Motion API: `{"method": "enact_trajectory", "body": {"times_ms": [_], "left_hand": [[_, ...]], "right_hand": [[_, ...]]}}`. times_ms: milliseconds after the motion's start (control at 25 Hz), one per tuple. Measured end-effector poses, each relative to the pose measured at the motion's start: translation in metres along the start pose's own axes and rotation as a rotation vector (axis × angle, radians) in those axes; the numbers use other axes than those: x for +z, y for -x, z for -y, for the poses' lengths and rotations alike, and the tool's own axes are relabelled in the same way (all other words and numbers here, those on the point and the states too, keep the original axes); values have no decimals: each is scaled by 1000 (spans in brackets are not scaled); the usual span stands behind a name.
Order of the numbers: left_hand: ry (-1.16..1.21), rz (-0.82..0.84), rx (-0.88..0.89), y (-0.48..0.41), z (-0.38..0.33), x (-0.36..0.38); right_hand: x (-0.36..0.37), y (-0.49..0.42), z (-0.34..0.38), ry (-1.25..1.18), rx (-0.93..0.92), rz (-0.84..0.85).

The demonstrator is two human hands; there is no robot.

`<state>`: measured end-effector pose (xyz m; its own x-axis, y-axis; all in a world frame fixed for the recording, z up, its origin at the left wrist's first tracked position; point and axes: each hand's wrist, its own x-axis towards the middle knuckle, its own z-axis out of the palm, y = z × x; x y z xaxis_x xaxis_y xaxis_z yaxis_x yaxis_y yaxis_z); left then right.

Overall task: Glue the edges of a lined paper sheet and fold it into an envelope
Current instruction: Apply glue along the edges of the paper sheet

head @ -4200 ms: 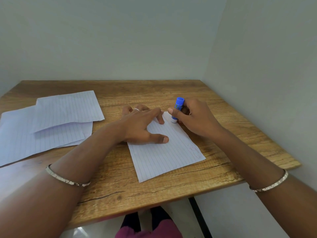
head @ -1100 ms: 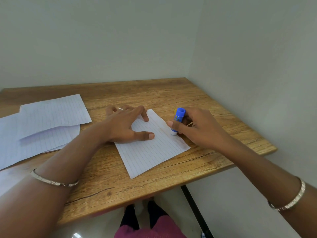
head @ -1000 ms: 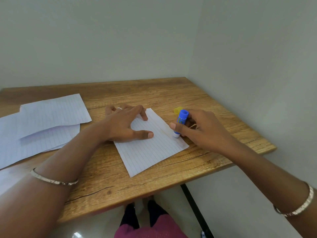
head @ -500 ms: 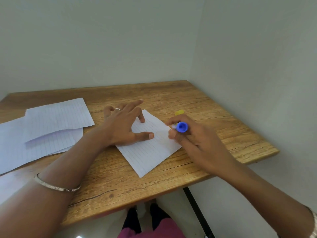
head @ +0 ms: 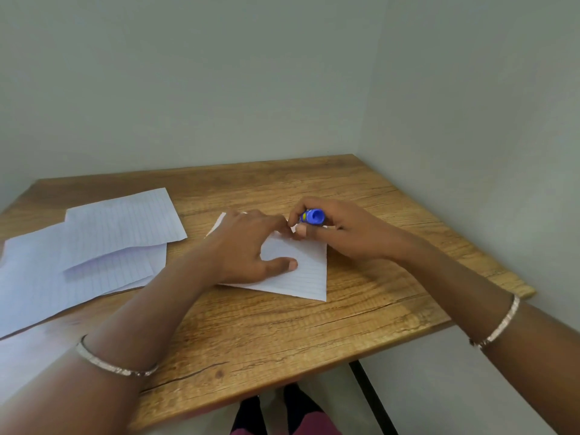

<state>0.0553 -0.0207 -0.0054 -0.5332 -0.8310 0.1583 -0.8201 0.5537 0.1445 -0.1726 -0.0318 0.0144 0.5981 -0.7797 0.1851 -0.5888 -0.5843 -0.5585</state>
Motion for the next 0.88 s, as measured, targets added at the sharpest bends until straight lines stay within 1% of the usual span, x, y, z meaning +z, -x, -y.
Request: {"method": "enact_trajectory", "body": {"times_ms": [80, 120, 200, 240, 280, 320, 360, 520, 720, 880], "left_hand": [[77, 34, -26, 0, 2, 0], [86, 39, -26, 0, 3, -1], [39, 43, -1, -1, 3, -1], [8, 50, 3, -1, 2, -1], [-18, 63, -3, -2, 0, 0], [-40, 77, -15, -3, -2, 1], [-60, 85, -26, -4, -3, 2], [-88, 96, -53, -10, -6, 7], [-75, 64, -42, -12, -3, 14], [-89, 31, -30, -13, -3, 17]], "right_hand": [[-8, -10, -9, -139, 27, 23], [-9, -12, -14, -221, 54, -25], [-8, -14, -21, -374, 132, -247], [-5, -14, -23, -400, 170, -376], [-2, -14, -26, -381, 202, -479], [1, -14, -27, -336, 231, -534], [3, -14, -28, -284, 249, -541], [6, -22, -22, -41, 260, -427], [13, -28, -16, 118, 257, -427], [10, -29, -14, 132, 260, -398]]}}
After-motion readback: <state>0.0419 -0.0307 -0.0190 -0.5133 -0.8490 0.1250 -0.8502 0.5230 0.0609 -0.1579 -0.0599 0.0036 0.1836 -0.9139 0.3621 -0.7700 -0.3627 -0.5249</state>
